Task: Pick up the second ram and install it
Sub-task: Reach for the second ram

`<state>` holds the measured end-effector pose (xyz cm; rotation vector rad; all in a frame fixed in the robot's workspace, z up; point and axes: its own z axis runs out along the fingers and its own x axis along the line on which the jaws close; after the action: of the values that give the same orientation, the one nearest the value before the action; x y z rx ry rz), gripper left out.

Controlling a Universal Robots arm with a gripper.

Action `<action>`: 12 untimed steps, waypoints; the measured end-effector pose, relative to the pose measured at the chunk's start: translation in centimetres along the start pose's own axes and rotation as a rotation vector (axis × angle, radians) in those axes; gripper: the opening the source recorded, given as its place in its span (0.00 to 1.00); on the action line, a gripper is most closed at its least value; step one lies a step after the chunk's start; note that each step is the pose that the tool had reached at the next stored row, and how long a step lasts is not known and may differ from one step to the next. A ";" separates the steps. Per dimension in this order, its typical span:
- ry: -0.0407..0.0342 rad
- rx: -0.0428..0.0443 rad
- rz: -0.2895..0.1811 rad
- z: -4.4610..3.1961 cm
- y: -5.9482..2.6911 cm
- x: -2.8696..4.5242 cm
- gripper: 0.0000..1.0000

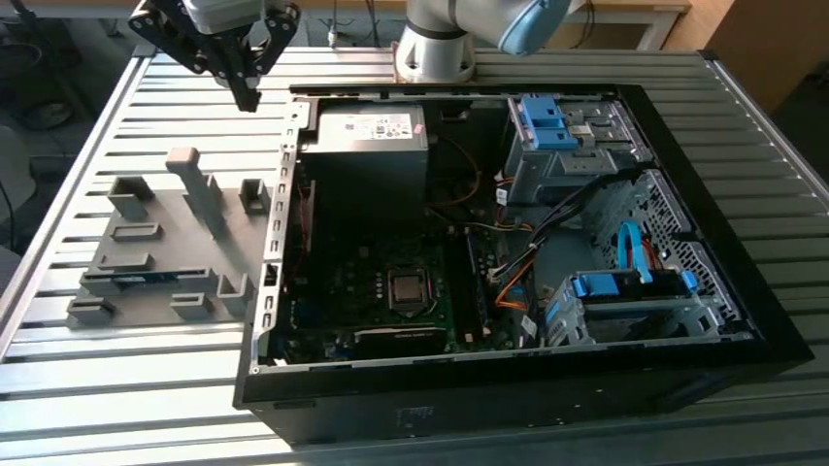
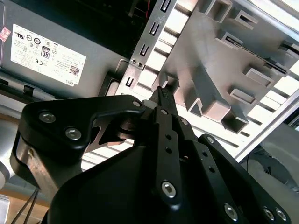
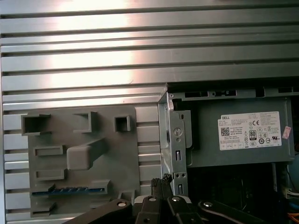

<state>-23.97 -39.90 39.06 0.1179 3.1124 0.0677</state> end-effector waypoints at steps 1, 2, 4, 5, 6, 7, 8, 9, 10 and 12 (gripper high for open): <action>0.0001 0.0000 0.000 0.00 0.00 0.05 0.11; 0.0000 0.0001 0.000 0.00 -0.01 0.11 0.11; 0.0001 0.0001 0.000 0.00 -0.02 0.21 0.11; 0.0001 0.0001 0.000 0.00 -0.02 0.26 0.11; 0.0001 0.0001 0.000 0.00 -0.02 0.31 0.11; 0.0001 0.0000 0.000 0.00 -0.03 0.36 0.11; 0.0001 0.0000 0.000 0.01 -0.03 0.41 0.11; 0.0001 0.0000 0.000 0.01 -0.04 0.46 0.11; 0.0000 0.0000 0.000 0.01 -0.04 0.52 0.11; 0.0000 0.0001 0.000 0.01 -0.05 0.61 0.11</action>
<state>-24.59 -39.90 39.03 0.1179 3.1125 0.0676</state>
